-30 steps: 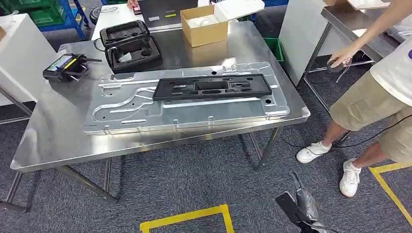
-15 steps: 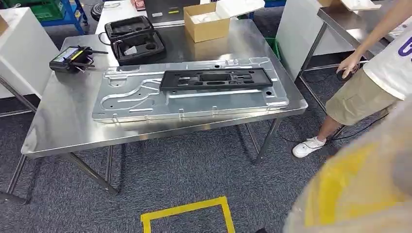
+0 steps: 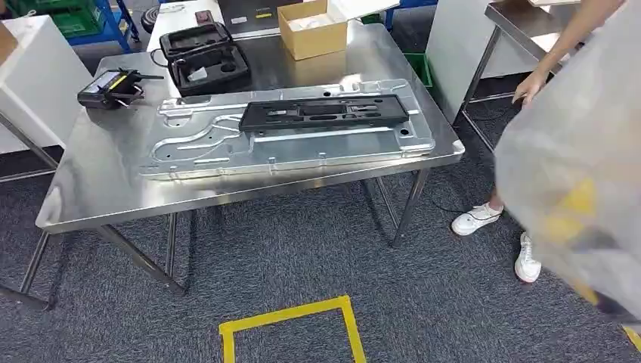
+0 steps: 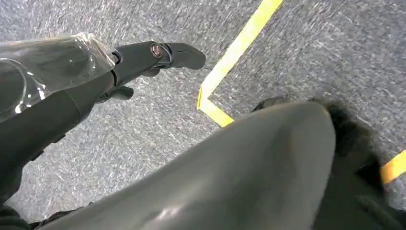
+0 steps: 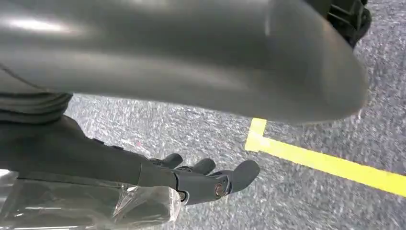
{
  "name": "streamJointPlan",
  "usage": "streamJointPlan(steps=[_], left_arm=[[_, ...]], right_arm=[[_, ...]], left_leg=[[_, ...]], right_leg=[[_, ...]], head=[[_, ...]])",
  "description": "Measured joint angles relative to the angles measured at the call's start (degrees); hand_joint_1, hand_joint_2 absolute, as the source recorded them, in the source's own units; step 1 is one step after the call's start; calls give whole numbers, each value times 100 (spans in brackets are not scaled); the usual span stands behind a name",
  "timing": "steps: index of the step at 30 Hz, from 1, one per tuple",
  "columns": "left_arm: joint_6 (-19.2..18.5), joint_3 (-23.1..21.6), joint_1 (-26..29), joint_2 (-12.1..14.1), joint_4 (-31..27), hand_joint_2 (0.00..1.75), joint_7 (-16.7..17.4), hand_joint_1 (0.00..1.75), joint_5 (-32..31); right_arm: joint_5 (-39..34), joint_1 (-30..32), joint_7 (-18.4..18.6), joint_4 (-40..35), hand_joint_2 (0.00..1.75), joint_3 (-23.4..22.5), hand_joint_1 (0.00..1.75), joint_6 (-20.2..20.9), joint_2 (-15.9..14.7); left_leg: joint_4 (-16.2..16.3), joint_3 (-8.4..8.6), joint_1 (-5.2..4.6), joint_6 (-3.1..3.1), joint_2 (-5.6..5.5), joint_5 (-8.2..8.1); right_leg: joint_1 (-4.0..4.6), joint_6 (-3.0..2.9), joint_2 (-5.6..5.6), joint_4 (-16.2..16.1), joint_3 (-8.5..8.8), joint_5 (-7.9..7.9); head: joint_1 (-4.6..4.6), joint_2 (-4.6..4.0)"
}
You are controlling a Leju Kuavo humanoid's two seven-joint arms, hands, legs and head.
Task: Take the parts from the cabinet and place them on the table.
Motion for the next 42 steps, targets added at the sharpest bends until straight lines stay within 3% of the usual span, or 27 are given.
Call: streamJointPlan(steps=[1, 2, 5, 6, 8, 10, 11, 13, 15, 16, 17, 19, 21, 22, 23, 25, 26, 27, 29, 31, 32, 36, 37, 38, 40, 41, 42], left_arm=[[0, 0, -14, 0, 0, 0, -4, 0, 0], [0, 0, -33, 0, 0, 0, -7, 0, 0], [2, 0, -17, 0, 0, 0, -13, 0, 9], [2, 0, -11, 0, 0, 0, -13, 0, 11], [2, 0, -16, 4, 0, 0, -13, 0, 18], [7, 0, -13, 4, 0, 0, -13, 0, 35], [0, 0, -3, 2, 0, 0, -13, 0, 37], [0, -2, 7, -4, 0, 0, -13, 0, 52], [2, 0, 6, -4, 0, 0, -13, 0, 52], [2, 0, 3, -4, 0, 0, -13, 0, 52], [2, 0, 3, -4, 0, 0, -15, 0, 52], [2, 0, -6, -4, 0, 0, -17, 0, 52], [2, -2, 4, -4, 0, 0, -17, 0, 57], [2, 0, 5, 0, 0, 0, -17, 0, 68], [2, -2, 7, 0, 0, 0, -17, 0, 68], [4, -2, 5, -2, 0, 0, -17, 0, 70], [4, -2, 9, -2, 0, 0, -17, 0, 70], [2, -2, 13, -2, 0, 0, -17, 0, 72], [2, -2, 15, -2, 0, 0, -17, 0, 77], [2, -2, -2, -2, 0, 0, -17, 0, 83], [0, -2, -19, -2, 0, 0, -17, 0, 87], [-2, -2, -2, -2, 0, 0, -15, 0, 94], [-2, 0, -5, -4, 0, 0, -17, 0, 94], [-2, 0, -9, -2, 0, 0, -17, 0, 94], [-2, 0, -6, -4, 0, 0, -17, 0, 96], [-11, 0, -3, -4, 0, 0, -17, 0, 107], [-17, -2, 7, -4, 0, 0, -17, 0, 107]], right_arm=[[2, -2, -4, 2, 0, 0, 0, 7, 11], [5, -13, -7, 15, 0, 0, 0, 9, 22], [22, -29, -13, 70, 0, 0, 0, 31, 33], [37, -28, -15, 96, 0, 0, 0, 42, 35], [59, -25, -13, 129, 0, 0, 0, 39, 35], [74, -25, -4, 142, 0, 2, 0, 20, 37], [92, -26, -2, 146, 0, 2, 0, 18, 37], [103, -24, 7, 173, 0, 2, 0, 18, 37], [103, -33, 11, 181, 0, 2, 0, 15, 37], [105, -48, 11, 184, 0, 2, 0, 13, 37], [105, -68, 11, 186, 0, 2, 0, 11, 37], [107, -69, 11, 192, 0, 7, 0, 7, 39], [109, -54, 18, 201, 0, 9, 0, 7, 50], [114, -69, 20, 216, 0, 11, 0, 9, 70], [116, -71, 24, 221, 0, 11, 0, 7, 66], [123, -72, 24, 221, 0, 11, 0, 11, 70], [125, -70, 24, 223, 0, 13, 0, 18, 70], [129, -68, 31, 225, 0, 13, 0, 24, 70], [160, -68, 42, 225, 0, 20, 0, 26, 72], [168, -71, 55, 225, 0, 24, 0, 26, 74], [168, -69, 57, 225, 0, 24, 0, 26, 72], [168, -69, 59, 225, 0, 26, 0, 29, 74], [168, -62, 63, 243, 0, 28, 0, 29, 72], [168, -60, 68, 247, 0, 31, 0, 33, 72], [168, -53, 40, 249, 0, 48, 0, 129, 74], [175, -54, 2, 249, 0, 63, 0, 171, 74], [197, -56, -7, 249, 0, 77, 0, 221, 72]], left_leg=[[-538, 340, 2, 15, -6, 21], [-746, 416, -44, 48, -34, 0], [-673, 300, -79, 137, -36, 55], [-706, 251, -43, 218, -21, 115], [-703, 149, -64, 345, -6, 207], [-697, 31, -102, 380, 5, 291], [-692, -22, -124, 387, 12, 330], [-677, -112, -155, 391, 16, 394], [-628, -191, -162, 377, 11, 430], [-590, -210, -163, 360, 9, 442], [-555, -255, -197, 342, 11, 450], [-533, -277, -189, 266, 21, 504], [-533, -299, -198, 192, 15, 566], [-455, -345, -155, 168, -14, 441], [-196, -475, -141, 120, -10, 164], [827, -836, -78, 29, -10, -489], [1236, -952, -61, 0, -9, -654], [1439, -966, -43, -17, -9, -653], [977, -587, -6, -39, -8, -287], [-237, 185, 22, -33, -9, 67], [-691, 456, 10, -14, -18, -28], [-763, 344, -46, 168, -41, 45], [-777, 285, -25, 251, -14, 108], [-777, 226, -43, 310, -12, 152], [-770, 94, -71, 368, 0, 247], [-766, 30, -92, 371, 6, 291], [-761, -24, -111, 374, 1, 333]], right_leg=[[7, 37, 2, 1, -15, 24], [26, 77, 1, 8, -41, 57], [13, 183, 5, -5, -75, 164], [8, 213, 13, 17, -109, 135], [-14, 232, 8, 546, -350, -419], [-7, 255, 9, 1582, -710, -1008], [-4, 259, 9, 1932, -802, -1106], [6, 236, 9, 1832, -600, -893], [16, 183, 8, 835, 60, -467], [22, 158, 8, 295, 419, -381], [54, 142, 10, -45, 610, -472], [78, 106, 15, -56, 548, -448], [60, 5, 7, -80, 510, -374], [39, -28, -18, -87, 484, -319], [33, -81, -19, -85, 414, -276], [42, -88, -26, -82, 287, -182], [42, -83, -31, -80, 229, -143], [43, -77, -32, -77, 172, -98], [40, -47, -31, -75, 70, -18], [39, 6, -24, -71, 19, 49], [64, 40, -23, -69, -2, 73], [62, 192, -19, -66, -77, 220], [16, 208, -4, 10, -134, 116], [27, 211, -1, 238, -247, -173], [18, 220, 0, 1242, -592, -898], [25, 224, 2, 1717, -727, -1101], [26, 222, 2, 1976, -759, -1121]], head=[[-2, 0], [4, 0], [13, 0], [6, 0], [15, 0], [15, 0], [15, 0], [13, 0], [13, 0], [13, 0], [13, 0], [9, 0], [7, 0], [13, 0], [-2, 0], [-4, 0], [-4, 0], [-4, 0], [-4, 0], [-4, 0], [-4, 0], [11, 0], [0, 0], [11, 0], [11, 0], [11, 0], [11, 0]])
